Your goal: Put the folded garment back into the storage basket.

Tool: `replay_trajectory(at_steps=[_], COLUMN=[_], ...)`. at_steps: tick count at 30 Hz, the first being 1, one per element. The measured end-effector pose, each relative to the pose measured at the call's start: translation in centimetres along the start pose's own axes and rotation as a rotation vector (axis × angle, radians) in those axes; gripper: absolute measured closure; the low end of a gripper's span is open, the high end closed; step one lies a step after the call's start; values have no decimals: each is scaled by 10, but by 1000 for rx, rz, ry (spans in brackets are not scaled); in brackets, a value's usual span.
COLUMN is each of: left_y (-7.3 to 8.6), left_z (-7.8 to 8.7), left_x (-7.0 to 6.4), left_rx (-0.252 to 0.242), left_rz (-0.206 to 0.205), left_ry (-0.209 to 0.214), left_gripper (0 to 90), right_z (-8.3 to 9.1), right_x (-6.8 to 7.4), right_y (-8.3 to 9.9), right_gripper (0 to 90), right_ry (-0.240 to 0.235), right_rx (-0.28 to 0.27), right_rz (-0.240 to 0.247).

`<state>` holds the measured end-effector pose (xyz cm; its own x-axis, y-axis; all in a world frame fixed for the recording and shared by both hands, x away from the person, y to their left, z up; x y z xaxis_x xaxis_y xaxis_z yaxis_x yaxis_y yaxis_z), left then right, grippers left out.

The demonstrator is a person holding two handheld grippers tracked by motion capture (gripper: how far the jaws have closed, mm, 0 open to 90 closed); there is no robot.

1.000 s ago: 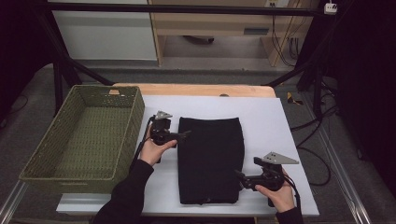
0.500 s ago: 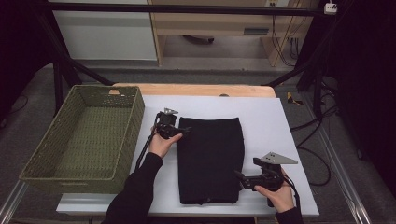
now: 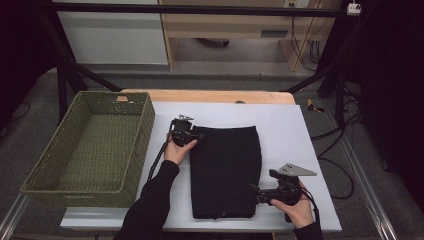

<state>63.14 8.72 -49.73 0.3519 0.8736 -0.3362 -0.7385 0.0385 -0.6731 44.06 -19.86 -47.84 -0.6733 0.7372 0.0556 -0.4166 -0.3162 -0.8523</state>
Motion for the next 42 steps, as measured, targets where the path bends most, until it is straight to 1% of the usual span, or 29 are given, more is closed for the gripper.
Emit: replay_trajectory(at_steps=[2, 3, 4, 6, 8, 11, 13, 15, 18, 19, 21, 24, 26, 27, 28, 29, 30, 31, 32, 33, 34, 35, 36, 39, 41, 42], left_y=[1, 1, 3, 4, 4, 5, 6, 7, 7, 8, 8, 9, 10, 9, 9, 10, 10, 10, 10, 10, 10, 10, 10, 10, 10, 10], left_z=[-2, -2, -4, -3, -3, -2, -2, -2, -3, -3, -2, -2, -2, -2, -2, -3, -3, -2, -2, -2, -2, -2, -2, -2, -2, -2], left_x=[1, 1, 3, 2, 2, -1, -2, -4, -7, -7, -8, -9, -10, -10, -10, -11, -11, -11, -11, -11, -10, -10, -10, -9, -9, -9], left_rx=[10, 10, 26, 33, 38, 50, 52, 51, 40, 37, 33, 25, 22, 21, 21, 20, 20, 18, 16, 16, 14, 14, 15, 17, 18, 18], left_rz=[13, 13, 20, 18, 18, -4, -10, -10, -35, -47, -52, -57, -63, -66, -66, -69, -69, -71, -71, -71, -71, -70, -71, -63, -60, -58], left_ry=[7, 7, 20, 23, 26, 10, 9, 5, -8, -13, -18, -24, -29, -33, -33, -38, -38, -37, -36, -36, -34, -31, -29, -20, -20, -20], left_gripper=[386, 399, 418, 444, 491, 559, 615, 655, 705, 714, 728, 740, 743, 744, 744, 745, 745, 745, 745, 745, 745, 745, 745, 745, 745, 746], right_z=[0, 0, 0, 1, 1, 2, 2, 2, 3, 2, 2, 0, -3, -4, -4, -7, -7, -9, -10, -10, -14, -15, -15, -15, -17, -17], right_x=[2, 2, 4, 5, 5, 7, 9, 11, 15, 16, 18, 22, 23, 25, 25, 27, 27, 28, 28, 28, 28, 29, 29, 32, 34, 36], right_y=[0, 0, 1, 3, 5, 7, 10, 13, 18, 20, 22, 22, 23, 23, 23, 25, 25, 26, 26, 26, 28, 28, 28, 27, 26, 26], right_gripper=[23, 23, 23, 23, 23, 26, 27, 29, 29, 29, 28, 37, 55, 63, 63, 87, 87, 141, 150, 150, 166, 172, 191, 272, 312, 356], right_ry=[-1, -1, -4, -5, -3, -2, -5, -2, 8, 10, 8, 13, 23, 25, 25, 16, 16, 16, 18, 18, 12, 11, 14, 2, 13, 9], right_rx=[4, 4, 6, 11, 14, 27, 33, 39, 56, 63, 74, 78, 89, 99, 99, 109, 109, 118, 130, 130, 166, 170, 171, 182, 182, 189], right_rz=[-6, -6, -6, -4, -14, -28, -32, -30, -28, -33, -45, -50, -42, -53, -53, -59, -59, -63, -64, -64, -92, -102, -101, -96, -95, -99])
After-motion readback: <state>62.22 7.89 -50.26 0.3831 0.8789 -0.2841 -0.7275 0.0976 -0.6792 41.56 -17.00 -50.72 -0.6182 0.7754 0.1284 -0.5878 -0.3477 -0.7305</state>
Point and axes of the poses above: each handheld gripper's, and its own axes: z roughly backward along the jaws, y roughly out of its underside, x roughly to its left, the point moved 4 cm from there along -z, roughly forward along the jaws, and after that the axes turned 12 degrees about z, right-handed, at the moved point
